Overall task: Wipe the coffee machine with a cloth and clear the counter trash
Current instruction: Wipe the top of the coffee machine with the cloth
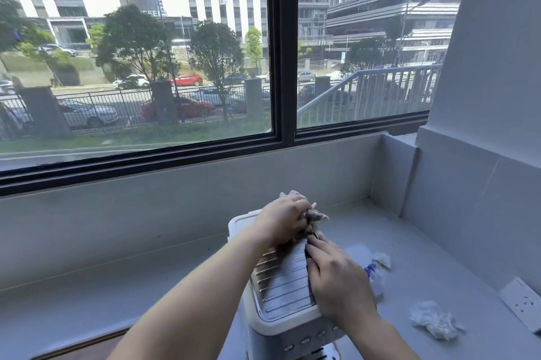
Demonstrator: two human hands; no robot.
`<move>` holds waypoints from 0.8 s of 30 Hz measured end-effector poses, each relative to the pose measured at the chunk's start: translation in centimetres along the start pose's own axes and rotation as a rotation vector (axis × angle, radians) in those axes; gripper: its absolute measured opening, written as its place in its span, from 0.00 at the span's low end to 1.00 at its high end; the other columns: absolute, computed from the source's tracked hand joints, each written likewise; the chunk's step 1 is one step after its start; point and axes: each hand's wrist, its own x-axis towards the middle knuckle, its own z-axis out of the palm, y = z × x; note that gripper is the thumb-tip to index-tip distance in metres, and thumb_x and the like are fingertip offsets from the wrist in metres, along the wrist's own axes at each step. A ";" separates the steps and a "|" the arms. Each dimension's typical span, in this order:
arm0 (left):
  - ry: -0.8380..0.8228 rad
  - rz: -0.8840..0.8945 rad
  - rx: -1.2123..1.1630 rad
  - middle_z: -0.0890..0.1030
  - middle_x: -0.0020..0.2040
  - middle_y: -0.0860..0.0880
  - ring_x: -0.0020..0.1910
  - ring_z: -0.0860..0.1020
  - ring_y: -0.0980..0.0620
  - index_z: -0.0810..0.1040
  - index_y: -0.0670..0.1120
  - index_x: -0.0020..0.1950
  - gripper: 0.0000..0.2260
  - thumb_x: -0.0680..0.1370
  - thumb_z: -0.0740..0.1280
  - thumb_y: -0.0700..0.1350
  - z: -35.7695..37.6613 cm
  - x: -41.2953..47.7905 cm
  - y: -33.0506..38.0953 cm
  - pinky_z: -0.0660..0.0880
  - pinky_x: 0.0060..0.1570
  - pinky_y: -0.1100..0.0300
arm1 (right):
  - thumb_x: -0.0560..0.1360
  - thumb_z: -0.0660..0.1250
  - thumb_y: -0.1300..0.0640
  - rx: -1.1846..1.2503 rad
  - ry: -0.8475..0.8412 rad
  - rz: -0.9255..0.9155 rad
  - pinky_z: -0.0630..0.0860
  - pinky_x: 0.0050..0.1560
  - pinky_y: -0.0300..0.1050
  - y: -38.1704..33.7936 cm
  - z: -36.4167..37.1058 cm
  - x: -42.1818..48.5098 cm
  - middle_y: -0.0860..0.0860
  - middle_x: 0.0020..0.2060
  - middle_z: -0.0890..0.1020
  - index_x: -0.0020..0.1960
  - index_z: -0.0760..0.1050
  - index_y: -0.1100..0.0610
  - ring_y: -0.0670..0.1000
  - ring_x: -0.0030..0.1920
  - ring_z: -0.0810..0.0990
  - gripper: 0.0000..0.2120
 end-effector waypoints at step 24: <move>0.257 -0.284 0.144 0.78 0.61 0.48 0.65 0.71 0.47 0.79 0.44 0.54 0.12 0.73 0.64 0.43 -0.7 -9.8 -1.9 0.63 0.69 0.54 | 0.80 0.56 0.53 -0.032 -0.020 0.009 0.76 0.57 0.44 -0.2 -0.4 0.0 0.42 0.59 0.80 0.54 0.78 0.50 0.44 0.67 0.73 0.12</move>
